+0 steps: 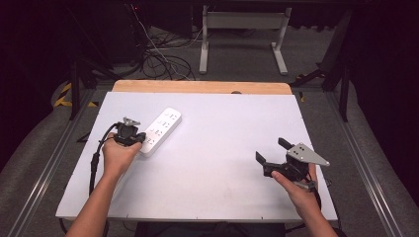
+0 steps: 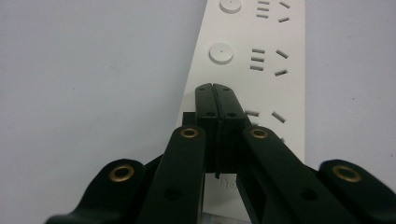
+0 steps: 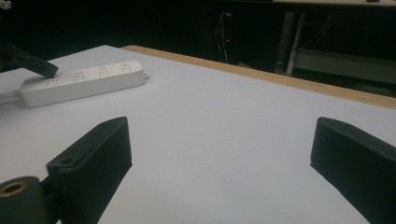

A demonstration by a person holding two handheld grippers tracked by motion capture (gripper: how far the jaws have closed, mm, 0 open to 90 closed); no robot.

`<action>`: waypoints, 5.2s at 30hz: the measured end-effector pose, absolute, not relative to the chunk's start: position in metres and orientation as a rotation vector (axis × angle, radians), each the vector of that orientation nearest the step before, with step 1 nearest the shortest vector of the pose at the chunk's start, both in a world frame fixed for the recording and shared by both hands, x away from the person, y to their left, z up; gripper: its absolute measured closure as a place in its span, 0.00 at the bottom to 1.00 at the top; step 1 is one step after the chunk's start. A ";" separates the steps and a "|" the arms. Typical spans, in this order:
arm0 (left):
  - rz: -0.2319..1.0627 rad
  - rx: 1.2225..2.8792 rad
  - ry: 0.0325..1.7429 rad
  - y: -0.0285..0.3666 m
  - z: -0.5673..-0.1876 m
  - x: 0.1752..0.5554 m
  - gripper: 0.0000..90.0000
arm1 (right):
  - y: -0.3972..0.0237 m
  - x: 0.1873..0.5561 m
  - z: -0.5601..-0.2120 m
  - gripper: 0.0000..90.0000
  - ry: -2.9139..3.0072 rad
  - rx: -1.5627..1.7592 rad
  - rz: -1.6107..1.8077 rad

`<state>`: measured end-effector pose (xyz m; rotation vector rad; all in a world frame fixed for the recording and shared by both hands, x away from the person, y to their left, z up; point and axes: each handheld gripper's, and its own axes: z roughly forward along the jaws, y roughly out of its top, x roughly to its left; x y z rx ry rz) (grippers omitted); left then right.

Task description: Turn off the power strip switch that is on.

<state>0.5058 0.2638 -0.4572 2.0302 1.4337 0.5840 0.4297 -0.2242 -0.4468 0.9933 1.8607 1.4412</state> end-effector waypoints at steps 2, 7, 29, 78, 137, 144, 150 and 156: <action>0.586 2.032 1.433 0.264 -0.457 0.506 1.00 | -0.224 0.430 -0.447 0.06 1.862 0.992 1.443; 0.586 2.034 1.429 0.264 -0.457 0.506 1.00 | -0.224 0.430 -0.447 0.06 1.865 0.989 1.434; 0.600 2.045 1.419 0.263 -0.457 0.506 1.00 | -0.223 0.430 -0.448 0.07 1.873 0.990 1.438; 0.637 2.063 1.378 0.262 -0.455 0.504 1.00 | -0.223 0.430 -0.448 0.07 1.877 0.988 1.441; 0.797 1.773 1.246 0.262 -0.421 0.469 1.00 | -0.225 0.430 -0.447 0.07 1.869 0.992 1.438; 0.881 1.671 1.219 0.258 -0.410 0.452 1.00 | -0.225 0.430 -0.447 0.07 1.869 0.991 1.435; 0.999 1.576 1.226 0.257 -0.405 0.442 0.99 | -0.226 0.429 -0.447 0.07 1.867 0.994 1.438; 1.039 1.505 1.223 0.261 -0.402 0.435 0.99 | -0.227 0.429 -0.446 0.07 1.862 0.996 1.439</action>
